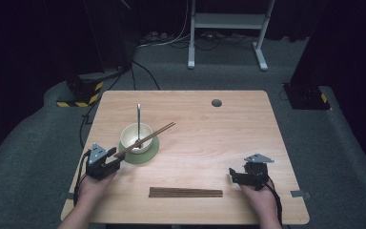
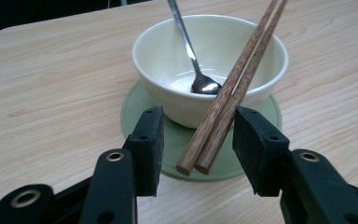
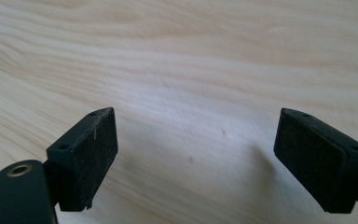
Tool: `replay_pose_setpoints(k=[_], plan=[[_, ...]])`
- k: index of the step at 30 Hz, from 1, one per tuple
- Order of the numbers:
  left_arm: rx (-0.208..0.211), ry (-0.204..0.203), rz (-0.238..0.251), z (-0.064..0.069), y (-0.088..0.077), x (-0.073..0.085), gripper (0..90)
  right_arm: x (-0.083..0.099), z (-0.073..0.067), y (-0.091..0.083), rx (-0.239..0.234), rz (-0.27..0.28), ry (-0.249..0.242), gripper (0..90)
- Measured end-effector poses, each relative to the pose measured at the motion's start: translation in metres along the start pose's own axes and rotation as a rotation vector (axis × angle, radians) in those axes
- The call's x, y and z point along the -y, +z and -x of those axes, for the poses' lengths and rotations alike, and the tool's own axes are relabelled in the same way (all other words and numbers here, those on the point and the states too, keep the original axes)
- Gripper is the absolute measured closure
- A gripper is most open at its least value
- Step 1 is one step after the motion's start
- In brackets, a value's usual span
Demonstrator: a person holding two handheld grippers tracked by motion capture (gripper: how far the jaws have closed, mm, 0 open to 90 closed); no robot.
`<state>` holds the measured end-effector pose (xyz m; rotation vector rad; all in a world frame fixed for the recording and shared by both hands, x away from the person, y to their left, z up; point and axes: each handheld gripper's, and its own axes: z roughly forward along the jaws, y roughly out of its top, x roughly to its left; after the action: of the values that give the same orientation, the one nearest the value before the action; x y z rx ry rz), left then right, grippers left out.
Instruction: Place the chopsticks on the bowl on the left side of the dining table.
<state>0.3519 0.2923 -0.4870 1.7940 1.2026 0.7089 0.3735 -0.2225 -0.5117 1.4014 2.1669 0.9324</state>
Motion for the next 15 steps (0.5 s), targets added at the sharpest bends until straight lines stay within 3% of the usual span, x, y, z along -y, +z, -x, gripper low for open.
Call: replay_pose_setpoints(k=[1, 8, 9, 12, 13, 15], plan=[[-0.005, -0.006, -0.002, -0.001, 0.0, 0.0, 52.4, -0.009, -0.007, 0.0, 0.0, 0.027, -0.019, 13.9], [-0.032, -0.009, 0.005, -0.011, -0.001, -0.005, 51.9, -0.035, -0.035, 0.005, -0.051, 0.057, -0.069, 14.4], [-0.036, -0.027, 0.007, -0.013, 0.0, -0.005, 52.0, -0.043, -0.046, 0.009, -0.059, 0.061, -0.088, 15.4], [-0.034, -0.03, 0.004, -0.017, 0.002, -0.005, 52.1, -0.05, -0.056, 0.012, -0.058, 0.074, -0.108, 18.3], [-0.039, -0.042, 0.003, -0.019, 0.003, -0.004, 52.2, -0.056, -0.066, 0.015, -0.059, 0.087, -0.129, 21.4], [-0.041, -0.032, 0.004, -0.021, 0.004, -0.005, 52.3, -0.059, -0.071, 0.016, -0.059, 0.096, -0.143, 23.3]])
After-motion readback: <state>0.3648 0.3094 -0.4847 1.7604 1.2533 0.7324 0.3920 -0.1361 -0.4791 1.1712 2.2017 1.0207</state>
